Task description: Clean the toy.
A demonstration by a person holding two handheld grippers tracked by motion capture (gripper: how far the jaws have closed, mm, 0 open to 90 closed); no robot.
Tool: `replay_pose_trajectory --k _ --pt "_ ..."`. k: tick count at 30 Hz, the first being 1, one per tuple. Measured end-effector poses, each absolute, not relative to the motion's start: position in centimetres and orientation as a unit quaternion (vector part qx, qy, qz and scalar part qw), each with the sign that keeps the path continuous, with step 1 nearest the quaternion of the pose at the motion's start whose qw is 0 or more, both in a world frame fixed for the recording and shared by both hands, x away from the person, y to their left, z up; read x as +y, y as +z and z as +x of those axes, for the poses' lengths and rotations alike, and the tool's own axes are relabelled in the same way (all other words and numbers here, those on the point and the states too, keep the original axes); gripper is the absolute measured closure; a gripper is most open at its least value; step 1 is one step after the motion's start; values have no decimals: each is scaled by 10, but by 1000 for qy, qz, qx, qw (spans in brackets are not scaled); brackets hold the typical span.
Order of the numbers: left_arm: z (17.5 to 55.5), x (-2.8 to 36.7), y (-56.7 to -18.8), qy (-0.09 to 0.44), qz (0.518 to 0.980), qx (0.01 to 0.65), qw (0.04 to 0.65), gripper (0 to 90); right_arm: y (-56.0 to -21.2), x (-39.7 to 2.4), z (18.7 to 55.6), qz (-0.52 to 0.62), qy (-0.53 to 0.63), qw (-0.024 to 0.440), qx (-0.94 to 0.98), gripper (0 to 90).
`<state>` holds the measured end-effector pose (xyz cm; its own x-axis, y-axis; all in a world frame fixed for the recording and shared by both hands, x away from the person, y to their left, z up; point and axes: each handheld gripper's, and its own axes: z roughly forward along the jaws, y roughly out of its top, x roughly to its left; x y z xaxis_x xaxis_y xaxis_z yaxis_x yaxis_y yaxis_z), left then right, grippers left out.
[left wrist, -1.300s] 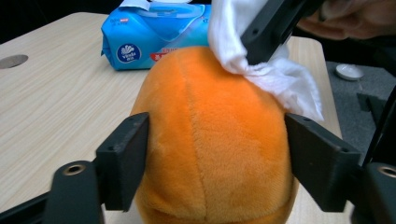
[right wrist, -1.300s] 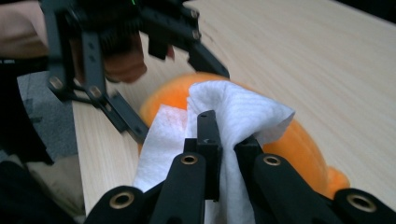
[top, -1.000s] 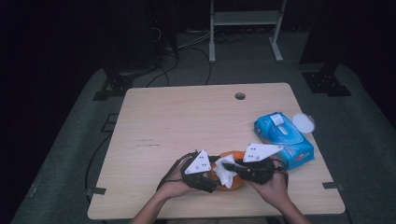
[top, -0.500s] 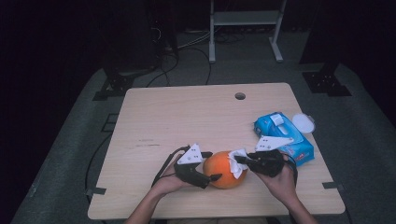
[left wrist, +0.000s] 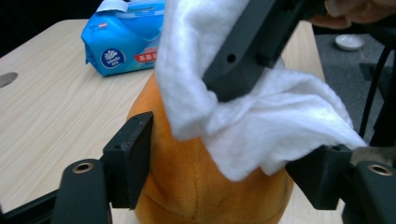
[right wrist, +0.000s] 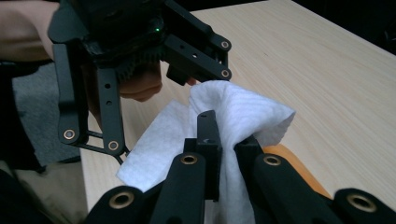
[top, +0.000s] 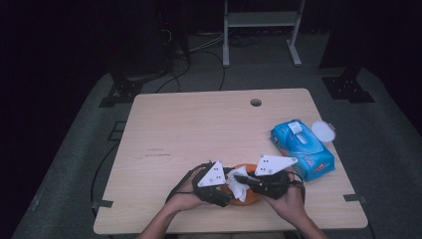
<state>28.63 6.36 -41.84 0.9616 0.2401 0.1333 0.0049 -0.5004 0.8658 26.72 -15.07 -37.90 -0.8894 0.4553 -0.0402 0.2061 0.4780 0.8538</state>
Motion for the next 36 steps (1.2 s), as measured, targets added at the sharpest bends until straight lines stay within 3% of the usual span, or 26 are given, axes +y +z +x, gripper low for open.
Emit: replay_pose_trajectory --k 9,15,19,25,32,36 --pt "302 81 -425 114 851 103 502 295 -391 -188 291 265 472 121 832 850" --pt "301 81 -417 111 846 114 509 196 -393 -182 291 272 469 125 831 849" --pt "296 74 -419 121 856 94 494 233 -391 -172 284 264 470 125 833 848" --pt "305 87 -423 116 849 119 501 279 -388 -173 284 253 457 142 841 849" --pt "303 82 -419 100 849 118 505 211 -391 -174 284 262 462 128 838 849" --pt "301 83 -422 104 853 102 501 278 -390 -163 275 230 460 137 846 848"
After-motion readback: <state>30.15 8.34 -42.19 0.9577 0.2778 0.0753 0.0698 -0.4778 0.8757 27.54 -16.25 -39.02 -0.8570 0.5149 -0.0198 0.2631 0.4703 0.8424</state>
